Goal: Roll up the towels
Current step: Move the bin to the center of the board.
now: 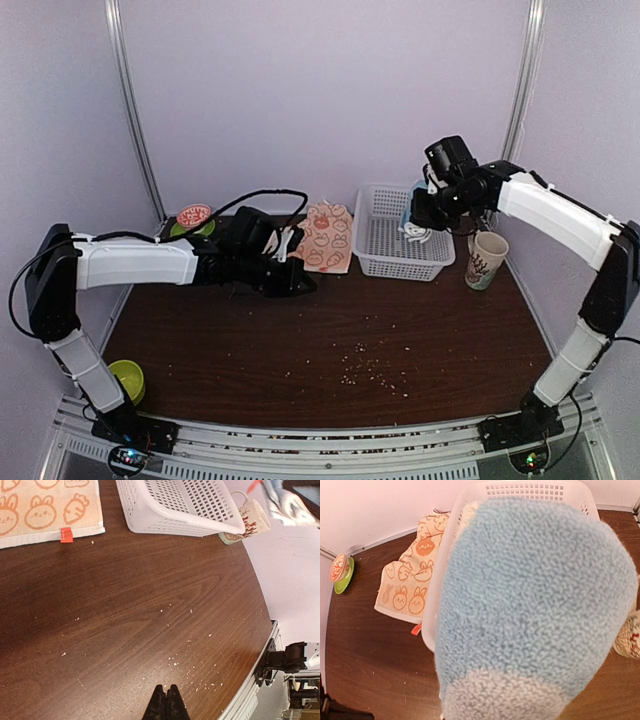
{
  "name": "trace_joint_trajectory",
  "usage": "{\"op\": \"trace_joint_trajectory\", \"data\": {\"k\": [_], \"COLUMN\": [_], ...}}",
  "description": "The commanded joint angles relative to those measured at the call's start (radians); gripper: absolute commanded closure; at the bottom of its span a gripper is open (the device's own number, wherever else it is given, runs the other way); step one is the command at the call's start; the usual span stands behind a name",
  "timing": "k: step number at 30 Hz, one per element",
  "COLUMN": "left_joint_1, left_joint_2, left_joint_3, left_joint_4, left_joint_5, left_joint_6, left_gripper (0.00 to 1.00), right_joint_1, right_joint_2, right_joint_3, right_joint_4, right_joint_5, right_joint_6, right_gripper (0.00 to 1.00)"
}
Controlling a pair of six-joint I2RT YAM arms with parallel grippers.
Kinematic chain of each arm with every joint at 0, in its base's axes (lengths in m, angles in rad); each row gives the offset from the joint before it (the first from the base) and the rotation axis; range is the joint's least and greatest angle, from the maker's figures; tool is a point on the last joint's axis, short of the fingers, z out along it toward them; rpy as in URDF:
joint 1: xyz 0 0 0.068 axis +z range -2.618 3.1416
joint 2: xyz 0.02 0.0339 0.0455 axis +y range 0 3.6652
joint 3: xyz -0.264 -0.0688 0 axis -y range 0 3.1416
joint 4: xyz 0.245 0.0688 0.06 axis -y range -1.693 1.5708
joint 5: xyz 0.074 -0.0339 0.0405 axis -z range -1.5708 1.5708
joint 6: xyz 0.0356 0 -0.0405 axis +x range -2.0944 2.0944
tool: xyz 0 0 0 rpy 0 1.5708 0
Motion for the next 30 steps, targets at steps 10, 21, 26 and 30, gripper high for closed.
{"op": "trace_joint_trajectory", "data": {"k": [10,21,26,30], "left_joint_1": [0.026,0.029,0.029,0.029], "left_joint_2": [0.066,0.081,0.072,0.06], "left_joint_3": [0.044,0.054,0.048,0.045], "left_joint_4": [-0.02,-0.016,-0.012,-0.013], "left_joint_5": [-0.035,-0.014,-0.01,-0.014], "left_joint_6": [0.032,0.037,0.027,0.023], "left_gripper": [1.0,1.0,0.99,0.97], "right_joint_1": [-0.103,-0.047,-0.013,0.028], "right_joint_2": [0.48,0.302,0.201,0.091], "right_joint_3": [0.373,0.002,-0.146,-0.28], "right_joint_4": [-0.034,0.074,0.106,0.165], "right_joint_5": [-0.096,-0.199,-0.236,-0.273], "right_joint_6": [-0.054,-0.032,-0.008,0.047], "right_gripper": [1.0,1.0,1.0,1.0]}}
